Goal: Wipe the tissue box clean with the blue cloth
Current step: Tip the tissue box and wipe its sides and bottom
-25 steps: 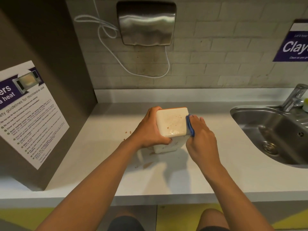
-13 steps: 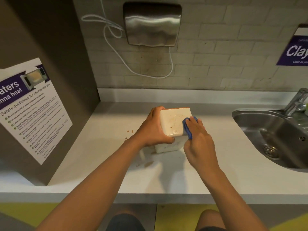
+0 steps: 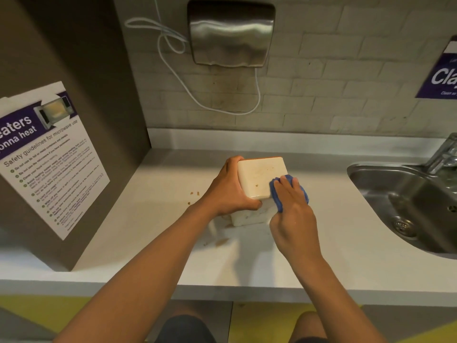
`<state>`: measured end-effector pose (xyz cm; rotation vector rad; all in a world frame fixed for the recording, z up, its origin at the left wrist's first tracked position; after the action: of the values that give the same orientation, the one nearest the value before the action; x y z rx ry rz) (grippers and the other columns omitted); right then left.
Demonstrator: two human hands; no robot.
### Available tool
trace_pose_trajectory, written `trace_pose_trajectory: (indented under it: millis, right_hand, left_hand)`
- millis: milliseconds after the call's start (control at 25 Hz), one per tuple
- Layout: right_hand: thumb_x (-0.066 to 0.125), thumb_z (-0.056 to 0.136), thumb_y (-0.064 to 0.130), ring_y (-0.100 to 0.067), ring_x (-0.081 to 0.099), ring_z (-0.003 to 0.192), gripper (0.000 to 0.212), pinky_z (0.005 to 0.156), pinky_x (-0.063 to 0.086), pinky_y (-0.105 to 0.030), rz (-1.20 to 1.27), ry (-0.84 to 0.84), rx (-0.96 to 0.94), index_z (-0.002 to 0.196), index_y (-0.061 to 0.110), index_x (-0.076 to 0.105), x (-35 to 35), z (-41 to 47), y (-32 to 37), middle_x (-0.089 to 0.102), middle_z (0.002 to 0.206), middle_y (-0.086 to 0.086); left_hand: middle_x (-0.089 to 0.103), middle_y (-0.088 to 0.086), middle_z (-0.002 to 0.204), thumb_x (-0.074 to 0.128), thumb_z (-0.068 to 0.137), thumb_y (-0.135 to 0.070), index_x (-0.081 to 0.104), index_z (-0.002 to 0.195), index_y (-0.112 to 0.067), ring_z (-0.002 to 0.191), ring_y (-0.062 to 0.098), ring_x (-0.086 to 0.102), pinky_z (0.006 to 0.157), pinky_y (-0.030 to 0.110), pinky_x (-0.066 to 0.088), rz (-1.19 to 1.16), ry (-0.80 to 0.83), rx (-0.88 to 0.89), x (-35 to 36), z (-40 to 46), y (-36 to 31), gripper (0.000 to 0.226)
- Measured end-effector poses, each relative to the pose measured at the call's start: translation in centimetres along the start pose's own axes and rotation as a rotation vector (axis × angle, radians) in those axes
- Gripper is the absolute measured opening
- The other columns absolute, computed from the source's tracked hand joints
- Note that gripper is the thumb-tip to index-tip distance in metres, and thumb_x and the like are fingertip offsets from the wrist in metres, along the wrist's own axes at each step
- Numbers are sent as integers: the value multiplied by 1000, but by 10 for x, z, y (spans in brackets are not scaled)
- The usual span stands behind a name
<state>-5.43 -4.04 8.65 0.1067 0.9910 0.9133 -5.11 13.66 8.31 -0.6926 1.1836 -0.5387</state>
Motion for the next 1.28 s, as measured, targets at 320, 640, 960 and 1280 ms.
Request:
trace_pose_trajectory:
  millis: [320, 640, 960, 1280]
  right_hand:
    - [39, 70, -10, -25, 29, 141, 70, 113, 28, -42, 14, 13, -117, 137, 10, 51, 23, -23, 18, 45, 144, -5]
    - [27, 68, -6, -30, 43, 122, 61, 94, 45, -50, 15, -18, -82, 119, 4, 59, 12, 16, 14, 55, 123, -4]
    - [48, 77, -19, -21, 19, 145, 72, 105, 40, -42, 73, -17, 14, 142, 12, 44, 8, -6, -16, 37, 151, -1]
    - [37, 75, -11, -21, 24, 143, 65, 112, 32, -45, 69, -40, -94, 136, 7, 52, 25, -13, 10, 46, 144, -5]
  left_hand:
    - [39, -8, 138, 92, 57, -46, 23, 140, -34, 117, 16, 51, 90, 29, 50, -16, 32, 9, -2, 2, 3, 109]
    - [40, -8, 134, 96, 55, -40, 26, 139, -30, 112, 15, 52, 83, 25, 46, 21, -11, -2, -2, 2, -1, 109]
    - [41, -8, 134, 95, 55, -41, 27, 137, -32, 112, 13, 52, 82, 25, 49, 13, -11, 2, -2, 3, 0, 107]
    - [43, -7, 134, 94, 57, -41, 28, 139, -32, 113, 14, 53, 85, 28, 53, -25, 16, 18, -6, 4, 1, 105]
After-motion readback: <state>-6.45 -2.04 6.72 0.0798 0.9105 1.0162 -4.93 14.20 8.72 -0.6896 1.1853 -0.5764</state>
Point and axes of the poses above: each hand's wrist, its own z-axis towards the middle knuckle, its own x-axis out of the palm, y = z × x, the point moved 3 cm from there along z, towards the middle knuckle
